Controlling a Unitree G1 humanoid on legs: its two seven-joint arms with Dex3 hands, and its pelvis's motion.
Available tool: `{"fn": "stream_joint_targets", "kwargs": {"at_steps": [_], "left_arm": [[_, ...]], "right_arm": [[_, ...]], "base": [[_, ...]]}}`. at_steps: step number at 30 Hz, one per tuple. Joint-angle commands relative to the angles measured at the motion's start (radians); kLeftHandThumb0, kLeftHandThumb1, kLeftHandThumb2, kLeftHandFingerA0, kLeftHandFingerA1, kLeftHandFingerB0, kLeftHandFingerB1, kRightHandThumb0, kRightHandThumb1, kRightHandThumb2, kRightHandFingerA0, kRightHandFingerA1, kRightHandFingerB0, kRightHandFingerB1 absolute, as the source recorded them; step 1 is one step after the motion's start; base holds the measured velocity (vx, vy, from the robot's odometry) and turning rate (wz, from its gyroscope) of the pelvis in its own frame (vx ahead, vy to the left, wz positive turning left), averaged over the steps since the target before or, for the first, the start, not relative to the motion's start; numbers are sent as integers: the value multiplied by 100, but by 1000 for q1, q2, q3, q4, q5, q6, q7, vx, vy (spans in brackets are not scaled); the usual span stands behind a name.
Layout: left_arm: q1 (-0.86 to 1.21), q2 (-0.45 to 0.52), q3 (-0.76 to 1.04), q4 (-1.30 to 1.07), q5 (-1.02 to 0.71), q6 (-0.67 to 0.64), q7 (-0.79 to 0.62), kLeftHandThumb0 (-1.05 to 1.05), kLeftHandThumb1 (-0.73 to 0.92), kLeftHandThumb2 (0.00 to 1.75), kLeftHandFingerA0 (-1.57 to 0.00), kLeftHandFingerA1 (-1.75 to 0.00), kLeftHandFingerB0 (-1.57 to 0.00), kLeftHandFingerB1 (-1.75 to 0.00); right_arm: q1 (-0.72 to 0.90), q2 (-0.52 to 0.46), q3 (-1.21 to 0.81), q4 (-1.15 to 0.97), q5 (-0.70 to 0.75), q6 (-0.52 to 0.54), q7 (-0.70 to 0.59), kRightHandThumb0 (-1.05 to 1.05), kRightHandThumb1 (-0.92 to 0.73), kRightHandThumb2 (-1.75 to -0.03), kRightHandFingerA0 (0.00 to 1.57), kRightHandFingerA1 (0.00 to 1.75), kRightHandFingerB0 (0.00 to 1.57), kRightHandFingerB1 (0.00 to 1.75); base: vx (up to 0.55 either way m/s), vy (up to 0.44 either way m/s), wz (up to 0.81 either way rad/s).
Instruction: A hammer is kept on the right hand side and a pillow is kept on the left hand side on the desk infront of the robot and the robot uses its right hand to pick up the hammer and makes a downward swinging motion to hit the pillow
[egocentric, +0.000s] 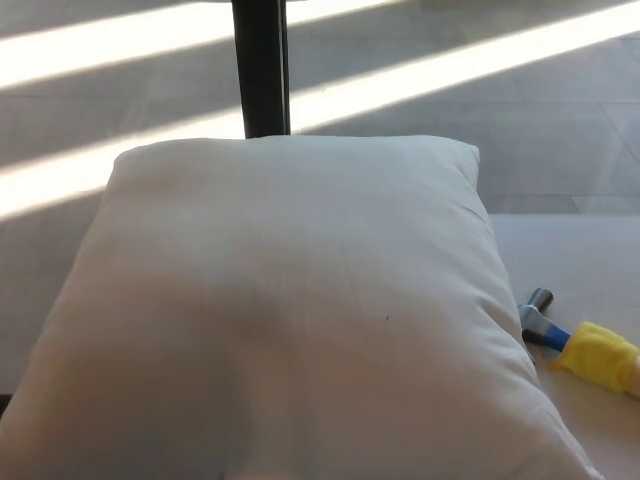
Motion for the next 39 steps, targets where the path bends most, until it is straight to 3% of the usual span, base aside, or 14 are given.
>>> {"fn": "stream_joint_targets", "kwargs": {"at_steps": [1,31,32,33,34,35,36,38,39], "left_arm": [[-16,48,73,48,-87,-15,-54,-61,82,64,-51,-61,-53,-49],[-8,61,71,78,-93,-33,-66,-61,82,64,-51,-61,-53,-49],[-52,95,144,103,-165,-26,-100,-65,75,62,-56,-65,-48,-49],[-117,146,254,140,-270,-15,-151,-65,75,62,-56,-65,-48,-49],[-123,147,274,145,-276,-32,-152,-63,77,63,-55,-63,-46,-47],[-150,153,315,154,-305,-22,-148,-64,75,63,-56,-63,-50,-47],[-160,157,329,157,-306,-29,-157,-65,75,62,-57,-60,-48,-45],[-173,158,352,158,-308,-26,-178,-63,76,62,-53,-58,-50,-46],[-185,156,364,158,-313,-28,-191,-64,58,98,-53,-67,-43,-58]], "right_arm": [[-14,-40,-107,25,150,-28,88,-56,-49,-79,26,50,19,42],[-7,-48,-88,64,175,-53,103,-56,-49,-79,26,50,19,42],[-26,-102,-128,15,201,9,49,-72,-52,-88,23,52,10,40],[-55,-182,-189,-58,240,103,-32,-72,-52,-88,23,52,10,40],[-63,-188,-203,-62,246,67,-15,-79,-53,-88,4,47,0,30],[-93,-220,-212,-77,240,60,-26,-77,-57,-91,0,11,6,23],[-103,-237,-203,-89,220,16,-10,-89,-62,-91,0,0,8,9],[-130,-245,-225,-120,235,36,-30,-82,-58,-91,0,5,10,19],[-166,-253,-246,-134,263,50,-30,-80,-55,-87,0,4,10,21]], "base": [[0,0,0],[0,0,0],[0,0,0],[0,0,0],[0,0,0],[0,0,0],[0,0,0],[0,0,0],[0,0,0]]}}
